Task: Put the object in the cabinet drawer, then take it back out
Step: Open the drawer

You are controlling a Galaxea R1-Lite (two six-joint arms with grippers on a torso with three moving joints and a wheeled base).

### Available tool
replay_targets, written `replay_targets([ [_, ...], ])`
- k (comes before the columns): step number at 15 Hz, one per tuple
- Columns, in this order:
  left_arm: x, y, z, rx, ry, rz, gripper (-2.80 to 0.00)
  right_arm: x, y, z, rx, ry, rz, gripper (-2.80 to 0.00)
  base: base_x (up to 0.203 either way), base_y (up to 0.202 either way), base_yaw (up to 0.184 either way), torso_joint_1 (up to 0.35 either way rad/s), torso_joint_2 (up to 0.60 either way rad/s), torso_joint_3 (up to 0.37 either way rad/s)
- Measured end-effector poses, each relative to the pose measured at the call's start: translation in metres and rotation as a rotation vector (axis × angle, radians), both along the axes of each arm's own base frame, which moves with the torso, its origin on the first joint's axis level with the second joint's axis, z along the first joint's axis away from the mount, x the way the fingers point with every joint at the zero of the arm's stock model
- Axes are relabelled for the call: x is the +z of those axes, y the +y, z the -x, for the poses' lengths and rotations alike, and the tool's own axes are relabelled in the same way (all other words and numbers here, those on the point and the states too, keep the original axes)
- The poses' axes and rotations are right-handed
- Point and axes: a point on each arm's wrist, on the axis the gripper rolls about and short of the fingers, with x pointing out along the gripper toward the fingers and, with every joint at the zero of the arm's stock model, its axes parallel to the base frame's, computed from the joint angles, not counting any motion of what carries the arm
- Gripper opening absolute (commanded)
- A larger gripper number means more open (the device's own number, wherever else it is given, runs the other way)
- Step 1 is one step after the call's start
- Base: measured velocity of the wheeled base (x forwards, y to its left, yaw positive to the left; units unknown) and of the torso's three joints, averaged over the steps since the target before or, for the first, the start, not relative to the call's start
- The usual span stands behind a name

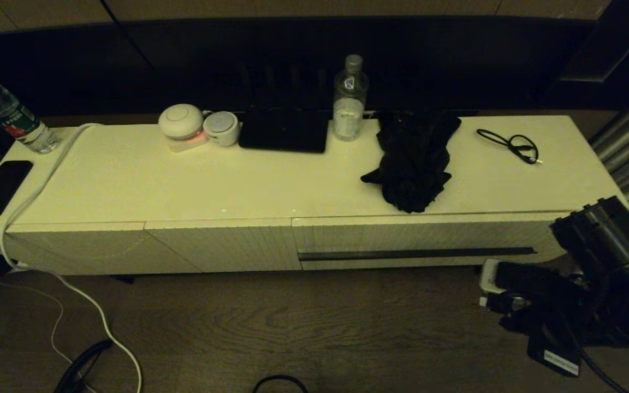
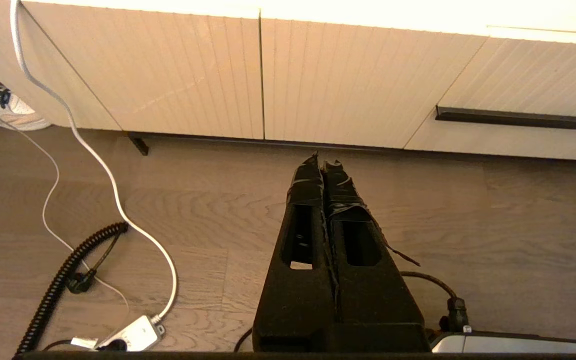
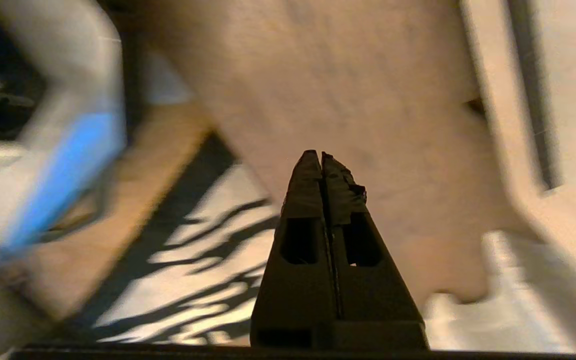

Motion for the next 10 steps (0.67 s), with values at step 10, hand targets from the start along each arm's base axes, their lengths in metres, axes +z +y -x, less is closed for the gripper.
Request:
replay_targets([
  [10,0.000,0.000,0.000,-0.001,0.000,0.001,-2.80,-0.057,0.009,-0.066,0.204,-0.199,0.209,-2.80,0.000,0.000,0.000,0.000,0.00,0.000],
])
